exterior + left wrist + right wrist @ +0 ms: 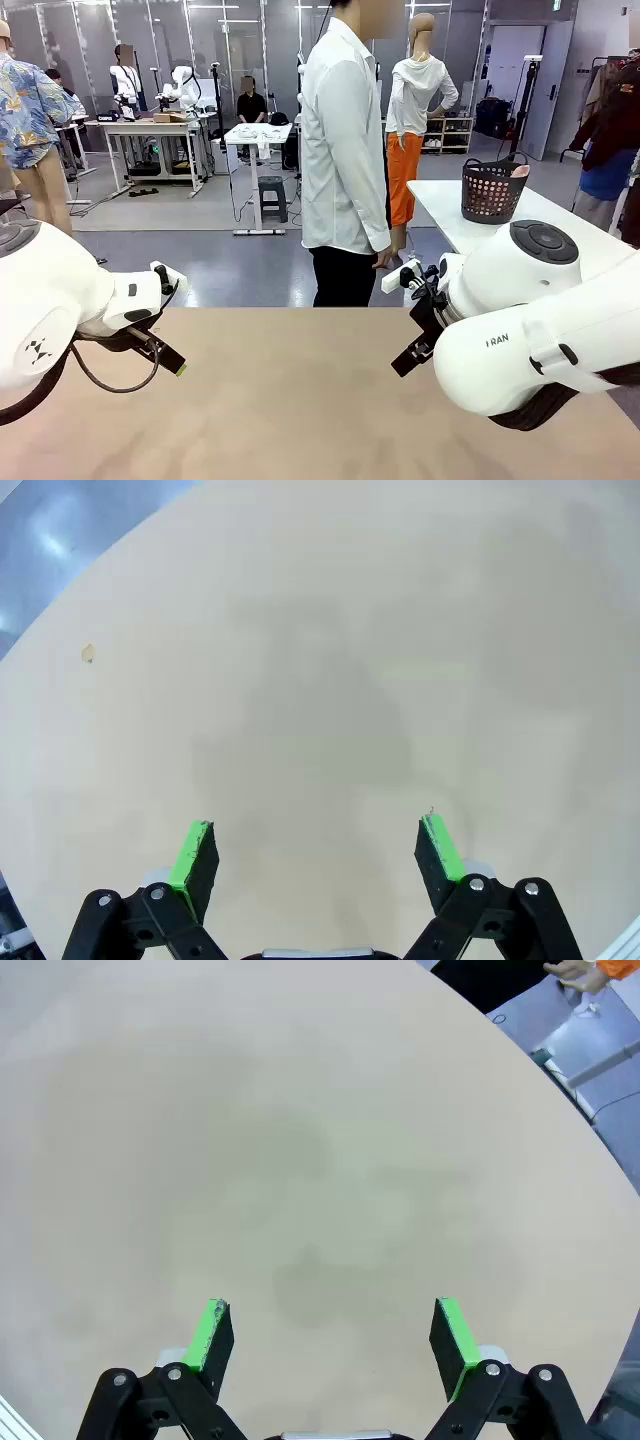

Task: Fold the towel.
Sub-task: Grab the top end of the 100 cm Hotel Towel extended by the human.

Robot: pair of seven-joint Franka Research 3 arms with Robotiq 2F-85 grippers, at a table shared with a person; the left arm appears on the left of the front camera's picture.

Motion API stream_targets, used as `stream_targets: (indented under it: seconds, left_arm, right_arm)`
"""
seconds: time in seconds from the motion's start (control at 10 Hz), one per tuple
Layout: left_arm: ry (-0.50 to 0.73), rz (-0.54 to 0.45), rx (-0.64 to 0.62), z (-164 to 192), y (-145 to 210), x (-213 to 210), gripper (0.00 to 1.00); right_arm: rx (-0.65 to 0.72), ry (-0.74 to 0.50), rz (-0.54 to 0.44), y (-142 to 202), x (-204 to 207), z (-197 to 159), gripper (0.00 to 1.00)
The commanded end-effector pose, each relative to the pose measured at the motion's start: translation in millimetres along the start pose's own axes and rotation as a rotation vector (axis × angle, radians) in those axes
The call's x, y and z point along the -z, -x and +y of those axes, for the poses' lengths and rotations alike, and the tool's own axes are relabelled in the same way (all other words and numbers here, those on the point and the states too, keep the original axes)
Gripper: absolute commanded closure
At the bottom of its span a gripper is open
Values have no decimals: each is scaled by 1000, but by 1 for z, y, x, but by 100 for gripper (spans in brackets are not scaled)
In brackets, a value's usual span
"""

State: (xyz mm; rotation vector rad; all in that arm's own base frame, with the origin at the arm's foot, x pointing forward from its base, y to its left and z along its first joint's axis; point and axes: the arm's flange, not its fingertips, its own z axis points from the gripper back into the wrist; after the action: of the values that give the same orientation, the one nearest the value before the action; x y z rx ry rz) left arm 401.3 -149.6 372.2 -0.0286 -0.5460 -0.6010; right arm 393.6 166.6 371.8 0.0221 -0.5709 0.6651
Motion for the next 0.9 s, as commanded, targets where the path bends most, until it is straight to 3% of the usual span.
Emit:
stream_targets:
  seconds: [0.0,0.8]
  left_arm:
    - [0,0,0,0,0,0,0]
    - [0,0,0,0,0,0,0]
  right_arm:
    - [0,0,0,0,0,0,0]
    - [0,0,0,0,0,0,0]
